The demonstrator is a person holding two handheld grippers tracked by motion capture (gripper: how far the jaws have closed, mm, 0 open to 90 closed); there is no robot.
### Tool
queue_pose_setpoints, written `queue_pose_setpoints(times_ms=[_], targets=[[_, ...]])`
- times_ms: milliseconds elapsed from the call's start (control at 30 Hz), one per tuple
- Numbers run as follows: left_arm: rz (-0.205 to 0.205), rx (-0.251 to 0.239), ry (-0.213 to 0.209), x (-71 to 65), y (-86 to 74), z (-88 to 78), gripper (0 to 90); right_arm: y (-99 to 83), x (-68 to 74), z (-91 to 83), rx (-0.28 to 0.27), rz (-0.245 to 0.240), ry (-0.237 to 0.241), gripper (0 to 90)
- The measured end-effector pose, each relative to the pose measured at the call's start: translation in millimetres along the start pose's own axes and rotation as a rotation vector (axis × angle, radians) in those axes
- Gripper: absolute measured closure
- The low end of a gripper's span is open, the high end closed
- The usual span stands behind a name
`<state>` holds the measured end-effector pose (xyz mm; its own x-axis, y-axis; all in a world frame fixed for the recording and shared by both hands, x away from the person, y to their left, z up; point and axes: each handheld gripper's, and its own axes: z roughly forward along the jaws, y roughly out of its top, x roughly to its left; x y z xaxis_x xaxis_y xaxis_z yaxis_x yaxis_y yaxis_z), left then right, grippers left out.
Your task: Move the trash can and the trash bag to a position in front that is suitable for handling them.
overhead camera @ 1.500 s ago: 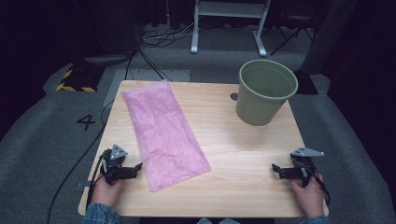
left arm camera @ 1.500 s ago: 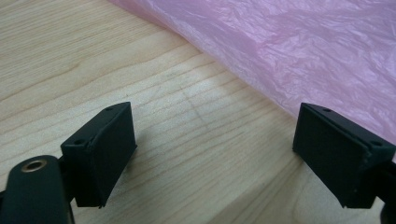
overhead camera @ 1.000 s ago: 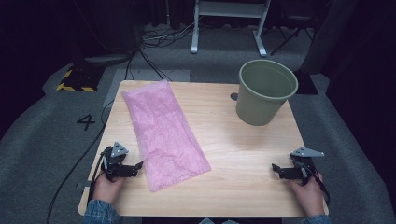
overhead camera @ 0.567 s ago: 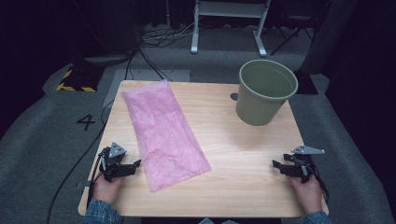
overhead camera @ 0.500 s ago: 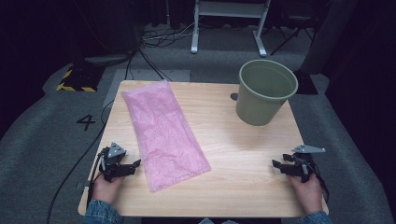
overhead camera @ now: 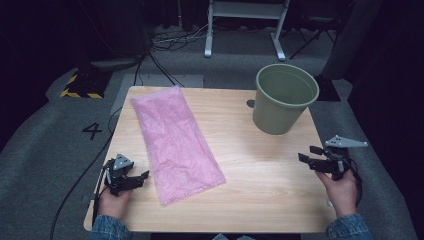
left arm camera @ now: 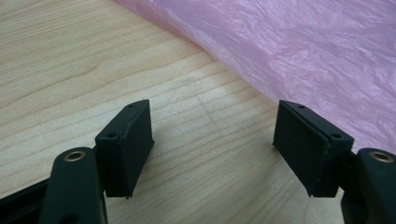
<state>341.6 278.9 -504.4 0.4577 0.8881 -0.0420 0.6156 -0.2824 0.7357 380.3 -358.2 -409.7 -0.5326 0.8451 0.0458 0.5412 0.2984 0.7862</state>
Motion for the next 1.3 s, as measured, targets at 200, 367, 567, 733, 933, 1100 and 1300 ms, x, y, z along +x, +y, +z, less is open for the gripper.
queue_pose_setpoints(times_ms=[200, 367, 567, 733, 933, 1100, 1300], targets=[[0.019, 0.007, 0.016, -2.3, 0.7, 1.3, 27.2, 35.5, 5.6, -7.3, -0.037, -0.059, -0.01, 37.1], [0.019, 0.008, 0.017, -2.3, 0.8, 1.4, 26.8, 62.4, 8.7, -13.0, -0.087, -0.091, -0.015, 37.6], [0.019, 0.01, 0.016, -2.3, 1.0, 1.5, 26.3, 98.0, 8.9, -13.2, -0.119, -0.119, -0.024, 36.4], [0.021, 0.011, 0.024, -2.3, 1.9, 2.5, 25.4, 114.7, 8.5, -1.3, -0.146, -0.147, -0.01, 35.1], [0.021, 0.011, 0.025, -2.3, 2.0, 2.6, 25.0, 136.5, 4.8, 18.5, -0.147, -0.097, 0.04, 35.1], [0.019, 0.012, 0.025, -2.4, 2.1, 2.7, 24.8, 150.8, 4.2, 37.9, -0.092, -0.118, 0.059, 36.3], [0.02, 0.012, 0.025, -2.4, 2.1, 2.7, 24.8, 161.0, 8.2, 58.2, -0.102, -0.082, 0.096, 37.0]])
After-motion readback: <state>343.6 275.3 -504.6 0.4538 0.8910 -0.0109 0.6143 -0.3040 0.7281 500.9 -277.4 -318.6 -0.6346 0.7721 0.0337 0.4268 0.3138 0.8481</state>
